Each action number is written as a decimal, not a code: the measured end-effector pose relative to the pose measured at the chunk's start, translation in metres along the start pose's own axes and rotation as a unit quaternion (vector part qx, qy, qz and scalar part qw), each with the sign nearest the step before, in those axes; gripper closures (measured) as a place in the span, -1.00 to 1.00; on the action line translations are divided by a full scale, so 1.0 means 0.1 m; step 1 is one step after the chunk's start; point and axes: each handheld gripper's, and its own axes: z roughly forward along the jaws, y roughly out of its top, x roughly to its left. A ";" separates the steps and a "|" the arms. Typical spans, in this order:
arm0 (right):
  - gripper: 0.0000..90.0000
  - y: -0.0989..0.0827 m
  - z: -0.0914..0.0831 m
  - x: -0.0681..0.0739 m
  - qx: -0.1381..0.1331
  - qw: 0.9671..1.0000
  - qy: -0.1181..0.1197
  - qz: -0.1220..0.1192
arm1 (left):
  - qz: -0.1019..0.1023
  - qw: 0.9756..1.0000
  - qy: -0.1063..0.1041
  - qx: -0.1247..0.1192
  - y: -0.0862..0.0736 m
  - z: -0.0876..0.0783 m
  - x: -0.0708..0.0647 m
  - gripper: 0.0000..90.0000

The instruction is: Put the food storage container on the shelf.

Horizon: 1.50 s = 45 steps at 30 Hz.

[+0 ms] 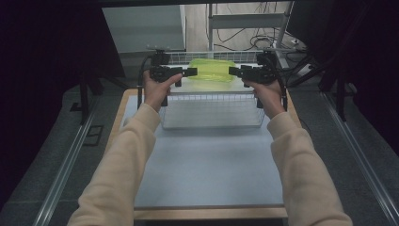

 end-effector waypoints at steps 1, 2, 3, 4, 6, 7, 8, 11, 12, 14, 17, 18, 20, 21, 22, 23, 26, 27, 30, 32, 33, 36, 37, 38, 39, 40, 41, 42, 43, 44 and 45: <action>-0.13 0.00 -0.02 0.01 -0.004 1.000 0.001 -0.003 | 0.001 1.000 0.000 -0.003 -0.01 -0.04 -0.02 -0.54; -0.15 -0.01 -0.06 0.03 -0.007 1.000 0.004 -0.005 | 0.005 1.000 -0.002 -0.004 -0.03 -0.07 -0.03 -0.54; -0.15 -0.01 -0.06 0.03 -0.007 1.000 0.004 -0.005 | 0.005 1.000 -0.002 -0.004 -0.03 -0.07 -0.03 -0.54; -0.16 -0.03 -0.14 0.06 -0.010 1.000 0.011 -0.012 | 0.011 1.000 -0.004 -0.005 -0.06 -0.13 -0.07 -0.54; -0.16 -0.06 -0.20 0.09 -0.010 1.000 0.018 -0.020 | 0.016 1.000 -0.009 -0.008 -0.11 -0.21 -0.12 -0.54; -0.17 -0.08 -0.24 0.11 -0.008 0.999 0.020 -0.027 | 0.015 1.000 -0.012 -0.010 -0.13 -0.25 -0.14 -0.54; -0.17 -0.09 -0.27 0.12 -0.007 0.999 0.021 -0.034 | 0.017 1.000 -0.014 -0.013 -0.16 -0.30 -0.16 -0.54; -0.18 -0.17 -0.39 0.17 -0.010 0.998 0.029 -0.051 | 0.022 0.999 -0.023 -0.014 -0.22 -0.38 -0.20 -0.53; -0.19 -0.21 -0.44 0.18 -0.010 0.998 0.035 -0.054 | 0.030 0.999 -0.026 -0.013 -0.29 -0.46 -0.23 -0.53; -0.19 -0.28 -0.50 0.19 -0.009 0.997 0.042 -0.057 | 0.033 0.999 -0.038 -0.013 -0.39 -0.54 -0.27 -0.52; -0.20 -0.44 -0.60 0.21 -0.006 0.997 0.054 -0.063 | 0.050 0.998 -0.039 -0.011 -0.57 -0.64 -0.33 -0.52; -0.20 -0.50 -0.63 0.21 -0.004 0.996 0.057 -0.066 | 0.053 0.998 -0.041 -0.010 -0.61 -0.66 -0.35 -0.52; -0.21 -0.55 -0.66 0.21 -0.003 0.996 0.060 -0.069 | 0.053 0.998 -0.045 -0.008 -0.69 -0.69 -0.36 -0.52; -0.21 -0.70 -0.73 0.21 -0.003 0.995 0.072 -0.069 | 0.053 0.997 -0.047 -0.009 -0.76 -0.71 -0.36 -0.51; -0.22 -0.75 -0.76 0.22 -0.002 0.995 0.074 -0.069 | 0.050 0.997 -0.050 -0.006 -0.87 -0.74 -0.38 -0.51; -0.23 -0.80 -0.78 0.22 0.000 0.995 0.076 -0.071 | 0.055 0.997 -0.051 -0.002 -0.98 -0.75 -0.38 -0.51; -0.24 -1.08 -0.91 0.26 0.003 0.993 0.083 -0.086 | 0.069 0.996 -0.051 0.008 -1.25 -0.81 -0.41 -0.51; -0.24 -1.14 -0.93 0.26 0.003 0.993 0.084 -0.088 | 0.069 0.996 -0.051 0.008 -1.25 -0.81 -0.41 -0.50; -0.26 -1.31 -1.00 0.27 0.005 0.992 0.091 -0.093 | 0.071 0.996 -0.059 0.009 -1.52 -0.86 -0.43 -0.50; -0.27 -1.51 -1.06 0.26 0.005 0.991 0.092 -0.093 | 0.077 0.995 -0.059 0.014 -1.75 -0.87 -0.44 -0.50; -0.27 -1.51 -1.06 0.26 0.005 0.991 0.092 -0.093 | 0.077 0.995 -0.059 0.014 -1.75 -0.87 -0.44 -0.50; -0.30 -1.79 -1.06 0.21 0.024 0.991 0.097 -0.083 | 0.090 0.994 -0.047 0.033 -2.04 -0.87 -0.44 -0.50; -0.30 -1.79 -1.06 0.21 0.024 0.991 0.097 -0.083 | 0.090 0.994 -0.047 0.033 -2.04 -0.87 -0.44 -0.50; -0.33 -1.94 -1.04 0.18 0.041 0.991 0.090 -0.089 | 0.093 0.994 -0.040 0.037 -2.14 -0.86 -0.44 -0.50; -0.34 -1.97 -1.04 0.18 0.043 0.991 0.087 -0.093 | 0.096 0.994 -0.036 0.043 -2.19 -0.84 -0.44 -0.50; -0.35 -2.04 -1.02 0.17 0.051 0.991 0.080 -0.098 | 0.096 0.994 -0.030 0.045 -2.24 -0.83 -0.44 -0.52; -0.36 -2.08 -1.01 0.16 0.057 0.990 0.076 -0.101 | 0.095 0.994 -0.027 0.046 -2.27 -0.81 -0.43 -0.51; -0.37 -2.12 -0.99 0.14 0.063 0.990 0.074 -0.101 | 0.093 0.994 -0.028 0.049 -2.30 -0.80 -0.42 -0.51; -0.38 -2.15 -0.97 0.14 0.068 0.990 0.073 -0.102 | 0.089 0.994 -0.029 0.054 -2.33 -0.77 -0.40 -0.51; -0.39 -2.17 -0.95 0.13 0.074 0.989 0.070 -0.105 | 0.087 0.994 -0.028 0.060 -2.34 -0.75 -0.39 -0.51; -0.39 -2.19 -0.94 0.13 0.076 0.989 0.068 -0.107 | 0.087 0.994 -0.029 0.063 -2.35 -0.73 -0.39 -0.51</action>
